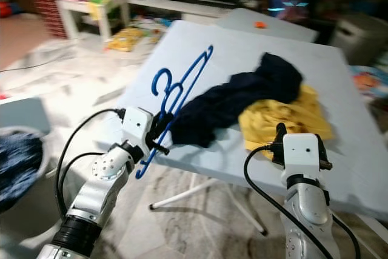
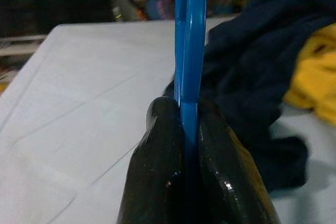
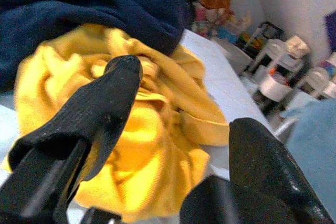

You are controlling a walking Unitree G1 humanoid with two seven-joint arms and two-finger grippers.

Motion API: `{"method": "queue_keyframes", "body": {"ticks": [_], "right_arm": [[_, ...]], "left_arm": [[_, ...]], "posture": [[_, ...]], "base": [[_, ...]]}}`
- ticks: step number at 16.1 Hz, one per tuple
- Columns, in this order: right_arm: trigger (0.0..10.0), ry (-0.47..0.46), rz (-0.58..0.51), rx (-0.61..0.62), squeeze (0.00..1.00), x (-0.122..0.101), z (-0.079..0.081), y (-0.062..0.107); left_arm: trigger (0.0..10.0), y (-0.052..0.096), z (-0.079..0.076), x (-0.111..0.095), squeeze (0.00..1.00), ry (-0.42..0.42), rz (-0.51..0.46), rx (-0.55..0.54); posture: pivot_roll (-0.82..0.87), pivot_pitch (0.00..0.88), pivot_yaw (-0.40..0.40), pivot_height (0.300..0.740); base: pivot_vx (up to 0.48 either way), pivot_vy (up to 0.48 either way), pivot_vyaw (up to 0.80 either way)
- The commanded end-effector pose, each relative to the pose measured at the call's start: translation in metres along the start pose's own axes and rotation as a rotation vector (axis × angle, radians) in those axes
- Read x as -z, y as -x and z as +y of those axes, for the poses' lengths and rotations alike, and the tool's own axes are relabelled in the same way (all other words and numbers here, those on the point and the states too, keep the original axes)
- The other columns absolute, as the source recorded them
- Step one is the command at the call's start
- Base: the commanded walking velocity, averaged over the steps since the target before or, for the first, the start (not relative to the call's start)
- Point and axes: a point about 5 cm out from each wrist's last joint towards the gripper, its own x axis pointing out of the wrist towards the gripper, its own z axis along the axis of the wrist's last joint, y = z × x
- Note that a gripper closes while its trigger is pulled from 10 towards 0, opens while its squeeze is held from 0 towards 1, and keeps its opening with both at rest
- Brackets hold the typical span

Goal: Hang hanger

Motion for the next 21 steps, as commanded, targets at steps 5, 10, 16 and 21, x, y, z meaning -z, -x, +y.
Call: {"method": "queue_keyframes", "body": {"ticks": [5, 10, 16, 21], "right_arm": [[10.0, 0.01, -0.003, -0.016, 0.0, -0.0044, 0.0022, -0.003], [10.0, 0.005, 0.007, -0.011, 0.0, -0.0027, 0.0015, -0.003], [10.0, 0.004, 0.014, -0.001, 0.0, -0.0019, -0.0004, -0.0041], [10.0, -0.014, 0.02, 0.001, 0.0, -0.0015, 0.0006, -0.0055]], "left_arm": [[10.0, -0.0009, -0.0048, 0.0059, 0.0, -0.006, 0.043, 0.011], [10.0, -0.0005, -0.0049, 0.0066, 0.0, -0.003, 0.049, 0.011], [10.0, -0.0013, -0.0043, 0.0069, 0.0, -0.003, 0.052, 0.01], [10.0, -0.0009, -0.0042, 0.0085, 0.0, -0.001, 0.057, 0.008]], "posture": [[0.07, 0.0, -0.101, 0.74], [0.07, 0.0, -0.1, 0.74], [0.07, 0.0, -0.102, 0.74], [0.08, 0.0, -0.107, 0.74]], "base": [[-0.1, 0.0, -0.32], [-0.245, 0.0, 0.0], [-0.12, 0.0, 0.0], [0.0, 0.0, 0.0]]}}
